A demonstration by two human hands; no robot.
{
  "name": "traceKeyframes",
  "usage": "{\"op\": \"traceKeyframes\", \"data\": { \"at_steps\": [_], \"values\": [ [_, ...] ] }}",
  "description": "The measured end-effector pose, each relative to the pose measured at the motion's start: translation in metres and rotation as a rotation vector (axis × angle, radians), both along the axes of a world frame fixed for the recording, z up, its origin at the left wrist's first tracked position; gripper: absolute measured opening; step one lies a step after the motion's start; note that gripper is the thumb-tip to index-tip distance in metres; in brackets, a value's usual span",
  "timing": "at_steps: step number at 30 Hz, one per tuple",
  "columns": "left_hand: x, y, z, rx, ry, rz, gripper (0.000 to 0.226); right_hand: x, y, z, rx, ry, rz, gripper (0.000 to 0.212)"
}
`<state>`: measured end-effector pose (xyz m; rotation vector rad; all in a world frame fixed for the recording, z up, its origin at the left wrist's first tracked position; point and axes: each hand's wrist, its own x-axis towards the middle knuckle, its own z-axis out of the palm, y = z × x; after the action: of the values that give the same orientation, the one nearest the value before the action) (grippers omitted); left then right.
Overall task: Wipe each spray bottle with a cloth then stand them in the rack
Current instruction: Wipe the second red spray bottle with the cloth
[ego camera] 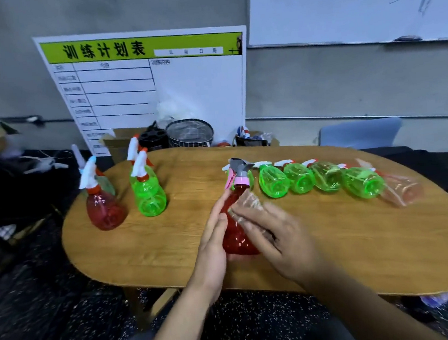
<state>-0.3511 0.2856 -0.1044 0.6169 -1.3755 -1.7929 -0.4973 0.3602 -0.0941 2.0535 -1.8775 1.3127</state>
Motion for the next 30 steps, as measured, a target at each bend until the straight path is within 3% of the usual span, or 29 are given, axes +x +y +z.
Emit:
{"op": "traceKeyframes", "data": {
  "at_steps": [5,10,15,22,26,30],
  "values": [
    [0.002,0.012,0.010,-0.014,0.020,0.094,0.045,-0.001,0.028,0.000,-0.084,0.283,0.171,0.034],
    [0.004,0.012,0.009,0.043,0.019,-0.020,0.043,-0.014,0.022,0.022,-0.062,0.035,-0.024,0.036],
    [0.005,-0.009,0.001,0.029,-0.013,-0.093,0.043,0.001,-0.007,0.016,0.038,-0.067,-0.190,0.038],
    [0.002,-0.048,-0.045,-0.044,-0.083,-0.092,0.047,0.022,-0.002,-0.040,0.102,0.069,0.015,0.033],
    [0.000,-0.063,-0.066,0.015,-0.072,-0.097,0.047,0.007,-0.022,-0.060,0.012,-0.264,-0.111,0.032],
    [0.002,-0.080,-0.077,0.035,-0.053,-0.078,0.071,-0.012,-0.061,-0.063,-0.104,-0.516,-0.200,0.030]
  ]
}}
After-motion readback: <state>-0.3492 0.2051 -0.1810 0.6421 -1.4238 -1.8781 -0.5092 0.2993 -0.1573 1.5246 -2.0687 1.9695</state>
